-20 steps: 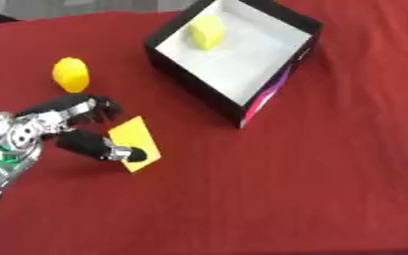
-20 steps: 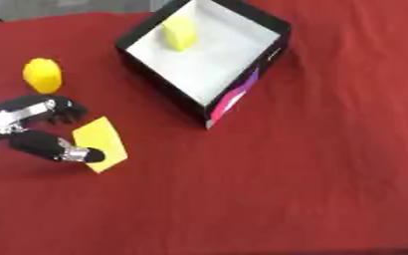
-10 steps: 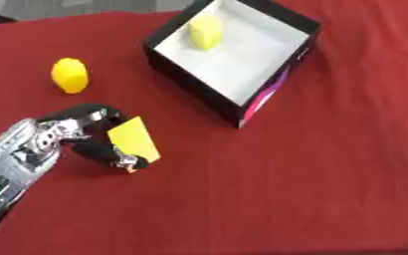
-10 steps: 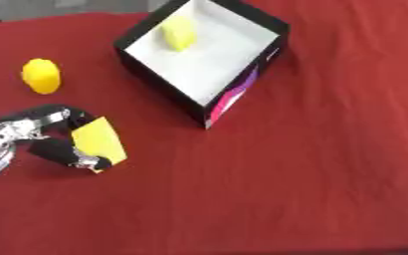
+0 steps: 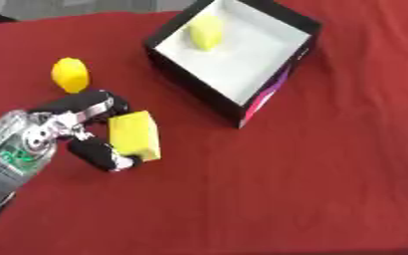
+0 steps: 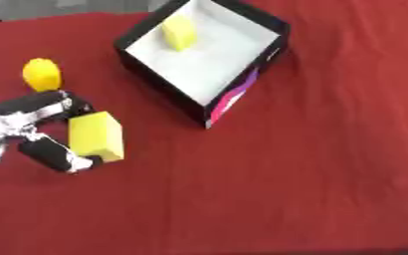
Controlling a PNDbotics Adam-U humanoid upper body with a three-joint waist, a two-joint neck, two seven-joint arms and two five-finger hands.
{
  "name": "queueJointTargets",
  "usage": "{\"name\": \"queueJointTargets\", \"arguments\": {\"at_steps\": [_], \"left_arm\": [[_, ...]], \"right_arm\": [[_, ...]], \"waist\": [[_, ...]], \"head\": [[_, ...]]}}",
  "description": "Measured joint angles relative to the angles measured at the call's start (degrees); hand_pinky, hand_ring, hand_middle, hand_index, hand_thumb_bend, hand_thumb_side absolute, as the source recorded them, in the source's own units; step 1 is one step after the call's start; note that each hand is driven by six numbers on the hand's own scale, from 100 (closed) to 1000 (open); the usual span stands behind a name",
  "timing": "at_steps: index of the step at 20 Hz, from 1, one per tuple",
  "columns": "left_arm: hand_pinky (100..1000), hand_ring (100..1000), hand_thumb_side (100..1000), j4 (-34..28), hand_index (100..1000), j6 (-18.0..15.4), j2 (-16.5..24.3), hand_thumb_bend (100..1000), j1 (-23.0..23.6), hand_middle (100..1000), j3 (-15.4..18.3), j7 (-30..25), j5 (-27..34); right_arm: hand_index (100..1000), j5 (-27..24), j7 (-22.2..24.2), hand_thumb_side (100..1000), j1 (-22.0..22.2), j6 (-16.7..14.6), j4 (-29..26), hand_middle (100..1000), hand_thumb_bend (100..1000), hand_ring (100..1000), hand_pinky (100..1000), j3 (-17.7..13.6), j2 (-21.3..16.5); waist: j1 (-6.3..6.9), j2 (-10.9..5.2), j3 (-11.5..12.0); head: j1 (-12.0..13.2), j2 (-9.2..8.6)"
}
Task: Pick up objects on the table and place them in the box.
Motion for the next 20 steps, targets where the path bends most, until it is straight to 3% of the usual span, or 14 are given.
{"name": "queueJointTargets", "arguments": {"at_steps": [4,7,10,13,19,20], "left_arm": [[721,596,185,-3.58,666,0.23,-0.77,100,-5.87,497,4.44,-0.08,0.86],[721,592,172,-1.06,662,2.63,-5.36,100,-11.78,493,5.11,0.8,1.81],[725,598,163,7.28,664,2.77,-12.07,131,-16.78,500,4.97,2.58,-0.93],[724,597,150,19.09,660,0.01,-18.83,150,-19.69,499,4.77,4.16,-7.07],[730,608,151,40.64,668,-6.95,-27.69,226,-20.57,511,7.37,7.68,-20.04],[749,633,211,43.01,697,-7.87,-28.37,294,-20.57,536,8.02,8.03,-21.7]], "right_arm": [[889,-0.34,-0.15,536,0.09,-0.15,0.08,772,558,810,889,-0.25,-0.01],[889,-0.41,0.06,539,-2.05,-0.09,0.09,772,551,810,889,0.0,-0.01],[889,-0.4,0.66,540,-4.79,-0.01,-0.07,772,547,810,889,0.67,0.0],[889,-0.34,1.06,538,-6.83,0.01,-0.3,772,551,811,889,1.24,0.06],[888,-0.29,1.46,538,-8.18,0.32,-0.47,772,555,811,889,1.87,0.94],[888,-0.28,1.48,538,-8.18,0.3,-0.47,771,554,810,889,1.88,1.0]], "waist": [[0.0,-0.01,0.05],[0.0,-0.01,-1.3],[0.0,-0.01,-2.45],[-0.02,0.0,-3.4],[-0.02,0.06,-5.17],[-0.02,0.06,-5.28]], "head": [[-0.64,0.0],[-0.21,0.0],[0.55,0.0],[1.41,0.0],[2.91,0.0],[3.07,0.01]]}}
